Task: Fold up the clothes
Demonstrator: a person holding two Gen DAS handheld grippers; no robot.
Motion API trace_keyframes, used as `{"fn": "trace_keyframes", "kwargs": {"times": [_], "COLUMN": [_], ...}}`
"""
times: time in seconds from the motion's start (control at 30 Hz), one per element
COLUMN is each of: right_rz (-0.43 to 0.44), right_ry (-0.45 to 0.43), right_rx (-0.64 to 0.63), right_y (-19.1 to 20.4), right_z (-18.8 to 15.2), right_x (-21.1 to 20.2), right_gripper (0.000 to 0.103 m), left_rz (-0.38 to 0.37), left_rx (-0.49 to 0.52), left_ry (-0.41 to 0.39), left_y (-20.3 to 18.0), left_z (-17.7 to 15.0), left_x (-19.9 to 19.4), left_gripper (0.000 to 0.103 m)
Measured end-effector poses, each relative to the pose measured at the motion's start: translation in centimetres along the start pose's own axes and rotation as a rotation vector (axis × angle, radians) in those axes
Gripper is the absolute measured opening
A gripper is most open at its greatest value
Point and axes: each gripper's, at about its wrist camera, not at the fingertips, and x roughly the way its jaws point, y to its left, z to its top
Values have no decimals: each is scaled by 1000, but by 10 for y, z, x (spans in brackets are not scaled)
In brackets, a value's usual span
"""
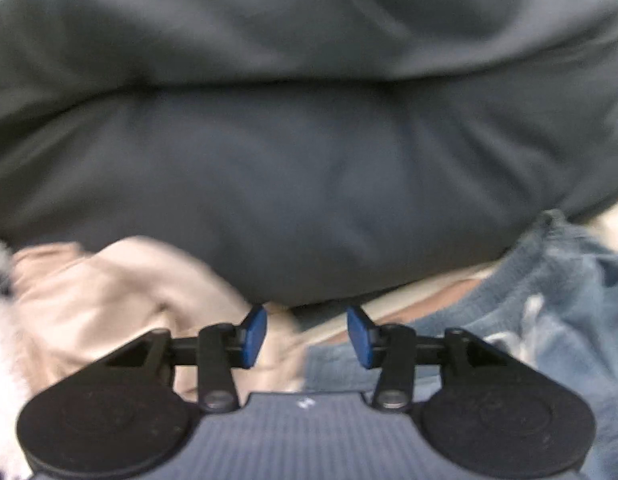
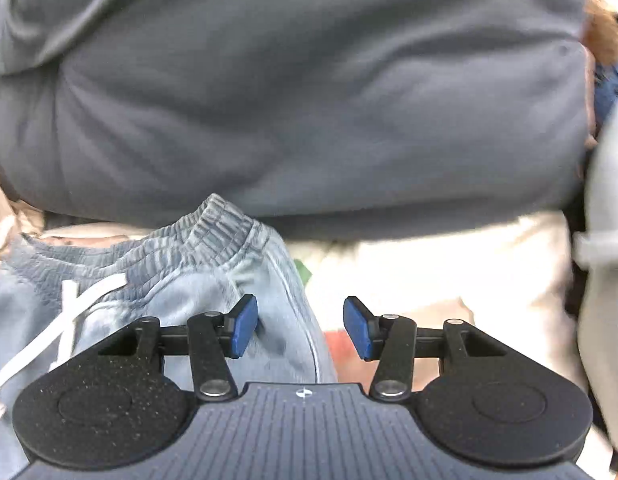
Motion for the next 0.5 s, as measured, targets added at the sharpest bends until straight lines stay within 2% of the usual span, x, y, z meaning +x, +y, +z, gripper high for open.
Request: {"fn": "trace_keyframes", "kwargs": {"times": [0.1,0.2,0.27,0.33,0.5], "right_rz": [6,11,-3,-19,-75], "right_ry": [3,-10,-13,-10,-24], "right_rx": [-5,58,84,111,188], "right_y": [-4,-7,-9,-13,-28], "right_z": [-22,-39,-53,-70,-113], "right_x": [-27,-37,-44,-53,-92], "right_gripper": [55,55,55,55,55], "left_rz": [-61,-106,-149,-181,-260], "left_rx": [26,96,123,135,205], "left_ry": [-4,-21,-4,3,-39], "left_y": [-31,-70,-88,-107,-151], "left_z": [3,2,0,0,7], "left_x": [2,8,13,14,9], "left_gripper": [47,46,42,42,42]}}
